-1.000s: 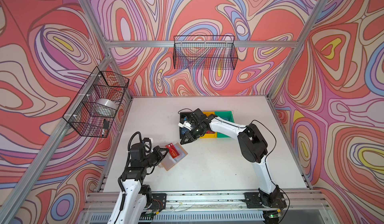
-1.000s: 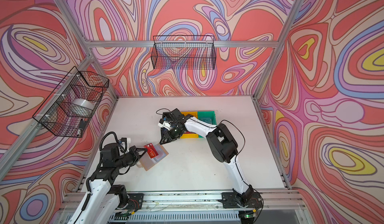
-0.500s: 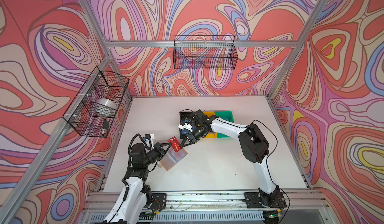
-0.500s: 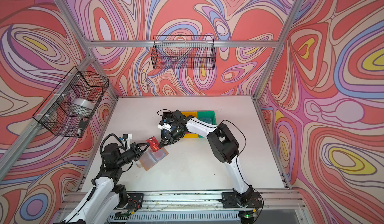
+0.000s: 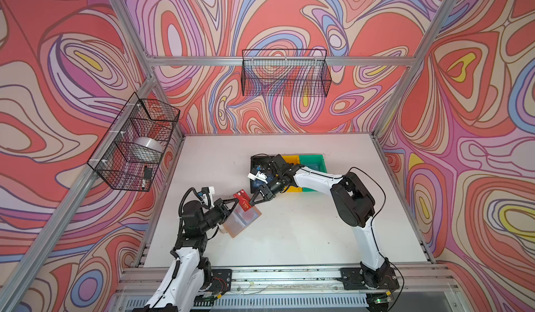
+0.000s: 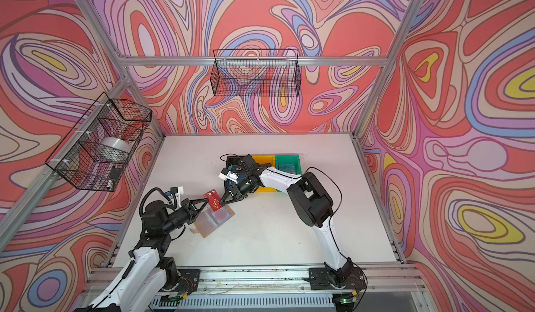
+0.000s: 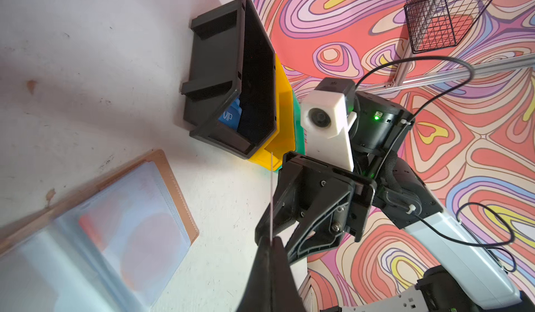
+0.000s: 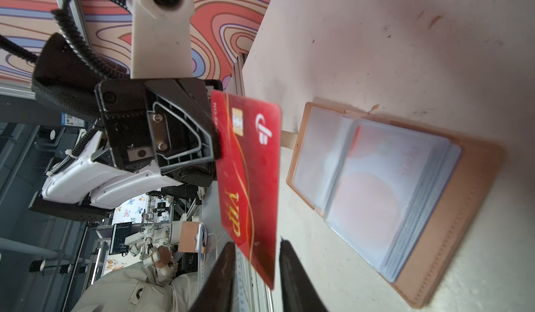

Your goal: Take the credit cards out of the card holder

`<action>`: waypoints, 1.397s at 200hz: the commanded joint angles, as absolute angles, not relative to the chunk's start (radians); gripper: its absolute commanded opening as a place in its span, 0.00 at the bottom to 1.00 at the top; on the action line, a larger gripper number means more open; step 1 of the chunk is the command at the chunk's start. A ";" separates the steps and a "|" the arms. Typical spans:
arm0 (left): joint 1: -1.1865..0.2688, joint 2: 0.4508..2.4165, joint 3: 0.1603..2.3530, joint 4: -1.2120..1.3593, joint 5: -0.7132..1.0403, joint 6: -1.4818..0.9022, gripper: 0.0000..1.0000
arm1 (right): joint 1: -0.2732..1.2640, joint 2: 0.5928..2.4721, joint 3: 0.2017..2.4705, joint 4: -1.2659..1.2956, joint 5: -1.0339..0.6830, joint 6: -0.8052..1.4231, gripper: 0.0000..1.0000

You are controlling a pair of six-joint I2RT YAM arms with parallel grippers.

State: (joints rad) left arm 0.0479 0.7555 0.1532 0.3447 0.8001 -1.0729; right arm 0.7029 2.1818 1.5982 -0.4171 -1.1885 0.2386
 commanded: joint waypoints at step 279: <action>0.051 0.638 0.056 0.292 0.815 -1.109 0.00 | 0.700 2.250 1.806 -0.373 -1.246 0.310 0.05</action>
State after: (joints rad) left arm 0.0601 0.6247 0.0818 0.3264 0.7654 -1.1030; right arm 0.6987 2.2425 1.7500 -0.4015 -1.2133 0.3214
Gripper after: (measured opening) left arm 0.047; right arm 0.061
